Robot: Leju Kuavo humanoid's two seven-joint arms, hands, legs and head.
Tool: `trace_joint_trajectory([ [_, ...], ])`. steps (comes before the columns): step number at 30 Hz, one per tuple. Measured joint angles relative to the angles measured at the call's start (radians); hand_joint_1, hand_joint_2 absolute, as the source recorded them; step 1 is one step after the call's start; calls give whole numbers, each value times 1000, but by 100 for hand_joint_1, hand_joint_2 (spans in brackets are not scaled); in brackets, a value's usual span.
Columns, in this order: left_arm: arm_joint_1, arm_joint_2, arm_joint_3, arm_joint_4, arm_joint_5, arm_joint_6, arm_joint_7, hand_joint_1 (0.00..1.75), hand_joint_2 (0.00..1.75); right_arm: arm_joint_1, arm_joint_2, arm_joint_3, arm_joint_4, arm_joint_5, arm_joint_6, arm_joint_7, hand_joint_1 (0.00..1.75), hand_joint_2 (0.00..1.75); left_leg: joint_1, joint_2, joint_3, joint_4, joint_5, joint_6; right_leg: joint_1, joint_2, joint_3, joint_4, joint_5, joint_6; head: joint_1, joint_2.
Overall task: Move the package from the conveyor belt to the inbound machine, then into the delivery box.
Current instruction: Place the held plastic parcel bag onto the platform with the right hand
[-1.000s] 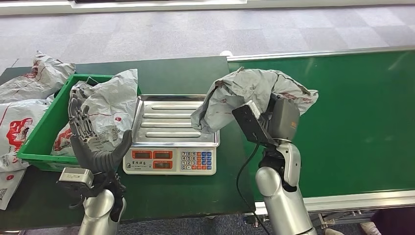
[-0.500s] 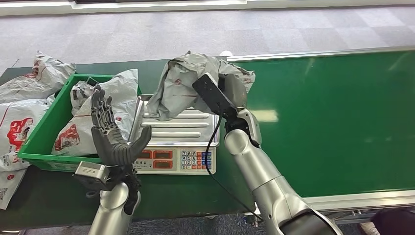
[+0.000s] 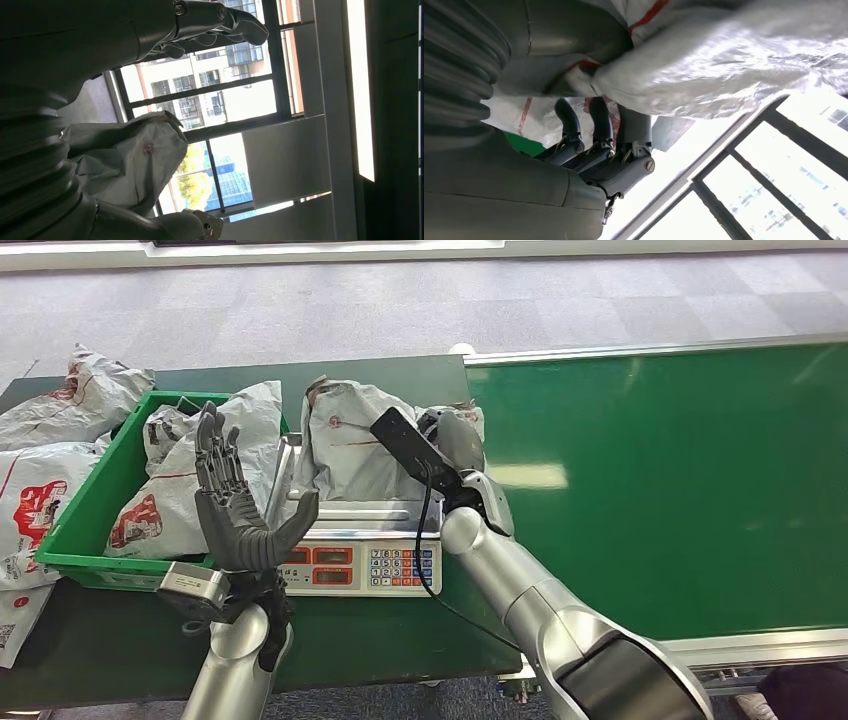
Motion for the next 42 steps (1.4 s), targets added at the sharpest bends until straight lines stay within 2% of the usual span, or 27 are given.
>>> trace_joint_trajectory([
  [3, -7, 0, 0, 3, -2, -9, 0, 0, 175, -10, -3, -11, 19, -38, 55, -55, 0, 0, 0, 0, 0, 0, 0, 0, 0, 0, 0, 0, 0, 0, 0, 0],
  [7, -17, 0, 0, 9, -19, -23, 6, 0, 175, -3, -14, -66, 8, -93, 195, -148, 0, 0, 0, 0, 0, 0, 0, 0, 0, 0, 0, 0, 0, 0, 0, 0],
  [9, -18, 0, 1, 9, -39, -26, 14, 0, 175, 29, -26, -111, -51, -114, 272, -210, 0, 0, 0, 0, 0, 0, 0, 0, 0, 0, 0, 0, 0, 0, 0, 0],
  [13, -8, -1, 6, -5, -88, -29, 33, 0, 175, 169, -60, -206, -327, -90, 384, -312, 0, 0, 0, -1, -1, 0, -1, 1, 0, -1, 0, 0, -1, 0, 0, 0],
  [19, 11, -1, 19, -33, -126, -25, 62, 0, 175, 373, -77, -307, -755, -42, 384, -338, 0, 0, 0, 0, -1, 0, -3, 1, 0, -1, -1, 0, -2, 0, 0, 0],
  [21, 15, -2, 21, -40, -137, -25, 73, 0, 175, 413, -78, -321, -851, -22, 354, -346, 0, 87, 0, 0, -1, 0, -3, 1, 0, -1, -1, 0, -2, 0, 0, 0],
  [23, 18, -4, 23, -44, -165, -22, 99, 0, 175, 457, -72, -332, -948, 36, 245, -359, 0, 175, 0, -1, -1, 0, -3, 1, 0, -1, -1, 0, -3, 0, 0, 0],
  [26, 17, -6, 23, -40, -274, -23, 183, 0, 175, 528, -49, -341, -1115, 175, -40, -377, 0, 175, 0, -1, -1, 0, -3, 1, 0, -2, -1, 0, -3, 0, 0, 0],
  [28, -1, -7, 23, -15, -398, -28, 265, 0, 175, 575, -36, -348, -1242, 221, -156, -397, 0, 175, 0, -1, -1, 0, -3, 1, 0, -2, -1, 0, -3, 0, 0, 0],
  [30, -28, -8, 23, 28, -498, -32, 321, 0, 175, 610, -28, -354, -1356, 230, -185, -417, 0, 175, 0, 0, -1, 0, -3, 1, -1, -1, -1, 0, -3, 0, 0, 0],
  [34, -64, -8, 23, 85, -539, -33, 340, 0, 175, 637, -26, -358, -1489, 231, -188, -427, 0, 175, 0, 2, 0, 0, -4, 1, -1, 1, -1, 0, -3, 0, 0, 0],
  [38, -110, -8, 23, 165, -590, -54, 335, 0, 175, 645, -26, -358, -1544, 218, -188, -441, 0, 175, 0, 1, 0, 0, -3, 1, -1, 0, 0, 0, -2, 0, 0, 0],
  [42, -191, -14, 20, 334, -665, -108, 305, 0, 175, 646, -26, -358, -1547, 202, -187, -444, 0, 175, 0, 1, 1, 0, -2, 1, -1, 0, 0, 0, -1, 0, 0, 0],
])
